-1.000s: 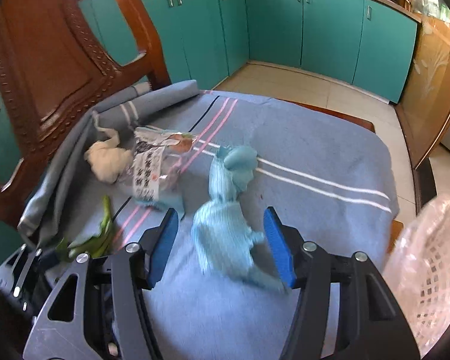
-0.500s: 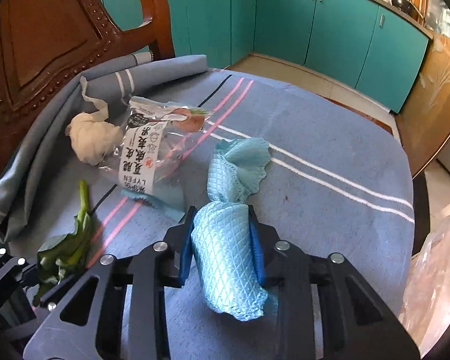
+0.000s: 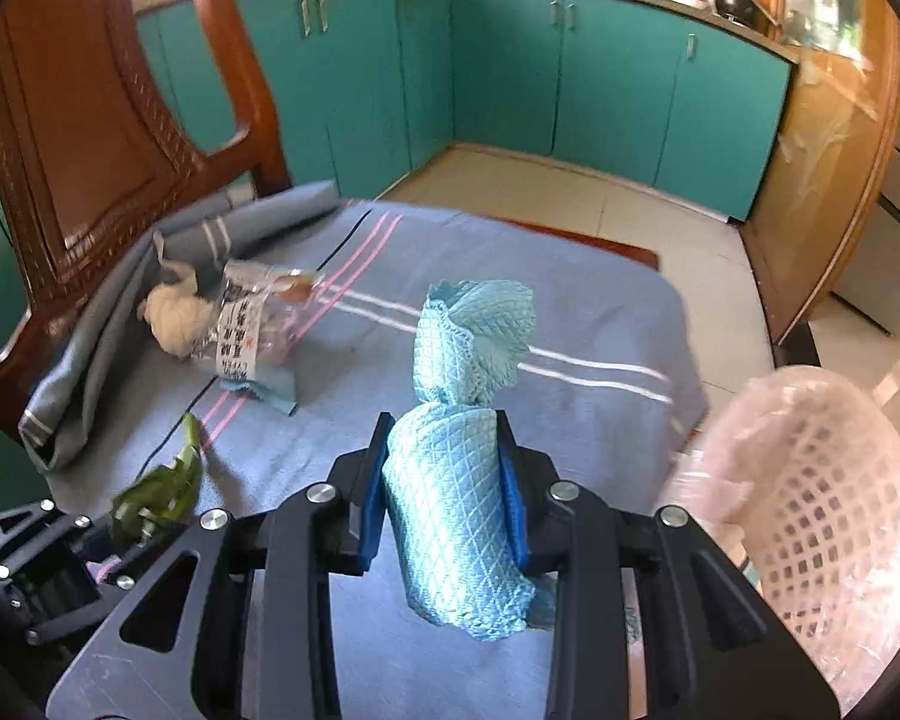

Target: Collect trash

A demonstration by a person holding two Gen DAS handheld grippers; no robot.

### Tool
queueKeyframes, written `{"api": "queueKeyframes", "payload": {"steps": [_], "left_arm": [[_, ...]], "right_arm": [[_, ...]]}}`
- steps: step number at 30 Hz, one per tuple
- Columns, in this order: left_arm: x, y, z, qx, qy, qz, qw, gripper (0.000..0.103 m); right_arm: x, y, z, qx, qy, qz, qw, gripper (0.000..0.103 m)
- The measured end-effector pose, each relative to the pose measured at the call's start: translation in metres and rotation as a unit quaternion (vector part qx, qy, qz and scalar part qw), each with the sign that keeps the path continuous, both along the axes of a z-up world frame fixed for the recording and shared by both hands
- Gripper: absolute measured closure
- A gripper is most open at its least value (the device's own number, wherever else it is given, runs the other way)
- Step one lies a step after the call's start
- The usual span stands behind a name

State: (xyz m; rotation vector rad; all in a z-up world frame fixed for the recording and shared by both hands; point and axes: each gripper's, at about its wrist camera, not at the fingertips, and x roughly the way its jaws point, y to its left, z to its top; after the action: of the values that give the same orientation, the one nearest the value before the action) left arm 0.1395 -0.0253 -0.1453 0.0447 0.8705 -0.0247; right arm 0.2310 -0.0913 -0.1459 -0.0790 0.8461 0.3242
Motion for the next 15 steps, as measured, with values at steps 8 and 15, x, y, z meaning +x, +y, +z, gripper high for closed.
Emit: {"api": "queueKeyframes", "payload": {"steps": [8,15], "left_arm": [[0.006,-0.005,-0.009,-0.002,0.016,-0.003,0.9999,0.067],[0.007,0.020,-0.014,-0.029,0.034,0.032,0.9985,0.032]], "right_arm": [[-0.011,0.003,-0.020,-0.022,0.034,0.032,0.999,0.071],[-0.011,0.012,-0.027,-0.031,0.044,0.041,0.998,0.042]]}}
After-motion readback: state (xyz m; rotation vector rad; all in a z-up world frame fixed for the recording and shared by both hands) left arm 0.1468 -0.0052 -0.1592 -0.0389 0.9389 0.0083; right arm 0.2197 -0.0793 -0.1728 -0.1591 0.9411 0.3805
